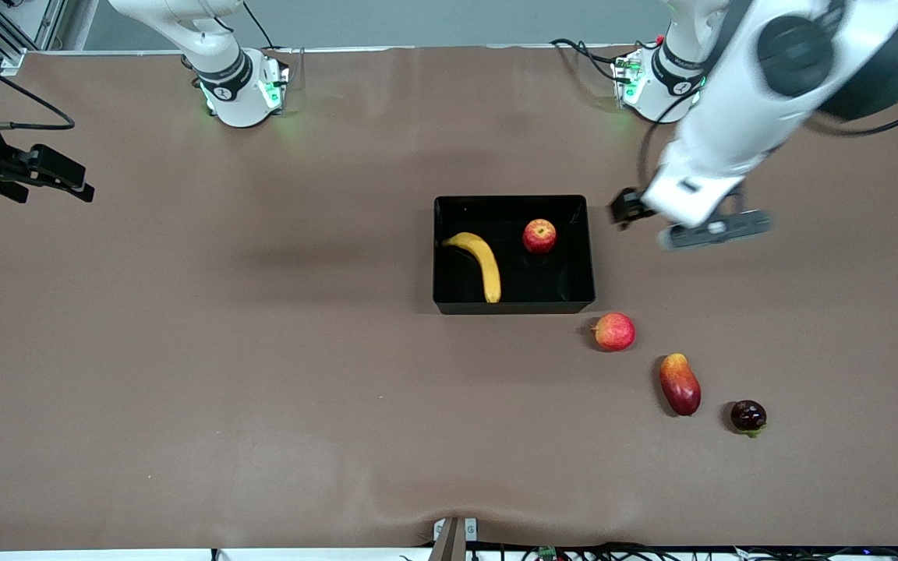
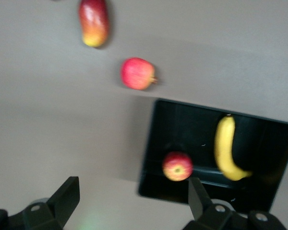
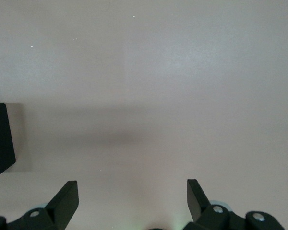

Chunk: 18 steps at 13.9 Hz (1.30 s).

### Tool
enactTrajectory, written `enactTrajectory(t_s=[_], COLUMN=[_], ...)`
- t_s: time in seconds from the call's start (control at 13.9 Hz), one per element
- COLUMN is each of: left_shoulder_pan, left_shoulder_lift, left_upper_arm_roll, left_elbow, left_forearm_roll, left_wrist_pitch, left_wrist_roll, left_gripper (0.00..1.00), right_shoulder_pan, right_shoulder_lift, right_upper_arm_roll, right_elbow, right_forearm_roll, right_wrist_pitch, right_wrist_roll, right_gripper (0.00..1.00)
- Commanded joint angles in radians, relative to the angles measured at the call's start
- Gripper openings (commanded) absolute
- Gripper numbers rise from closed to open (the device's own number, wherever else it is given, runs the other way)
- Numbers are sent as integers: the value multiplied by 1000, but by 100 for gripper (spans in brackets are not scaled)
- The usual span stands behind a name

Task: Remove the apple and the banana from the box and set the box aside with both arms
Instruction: 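Reach the left gripper down into the black box toward the red apple, then grasp the red apple in the box with the left gripper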

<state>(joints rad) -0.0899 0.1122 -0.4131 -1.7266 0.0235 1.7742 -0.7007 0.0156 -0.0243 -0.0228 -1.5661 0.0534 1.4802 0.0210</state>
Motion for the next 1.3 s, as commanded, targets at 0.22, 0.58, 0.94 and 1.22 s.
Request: enactTrajectory(t_s=[0.22,0.58,0.94,1.22], left_shoulder_pan=[-65,-106,-131,-148], left_shoulder_lift=[-14,90,214,265], left_upper_arm_roll=[-43,-47,-47,-46], left_elbow=[-261,-312,-312,-314], left_forearm_roll=[-1,-1,16,16], left_wrist_pitch=[276,338,379,409], left_wrist_roll=[-158,-212,-241,-249], left_gripper=[100,100,100,100], right_shoulder_pan=[1,1,1,1], right_shoulder_lift=[-5,-3,-3,-3], right_upper_arm_roll=[0,0,0,0], right_elbow=[-5,-6,-8,-9], right_forearm_roll=[11,11,11,11], right_wrist_pitch=[6,6,6,2], right_wrist_roll=[-10,-10,-10,-10], right_gripper=[100,100,100,100])
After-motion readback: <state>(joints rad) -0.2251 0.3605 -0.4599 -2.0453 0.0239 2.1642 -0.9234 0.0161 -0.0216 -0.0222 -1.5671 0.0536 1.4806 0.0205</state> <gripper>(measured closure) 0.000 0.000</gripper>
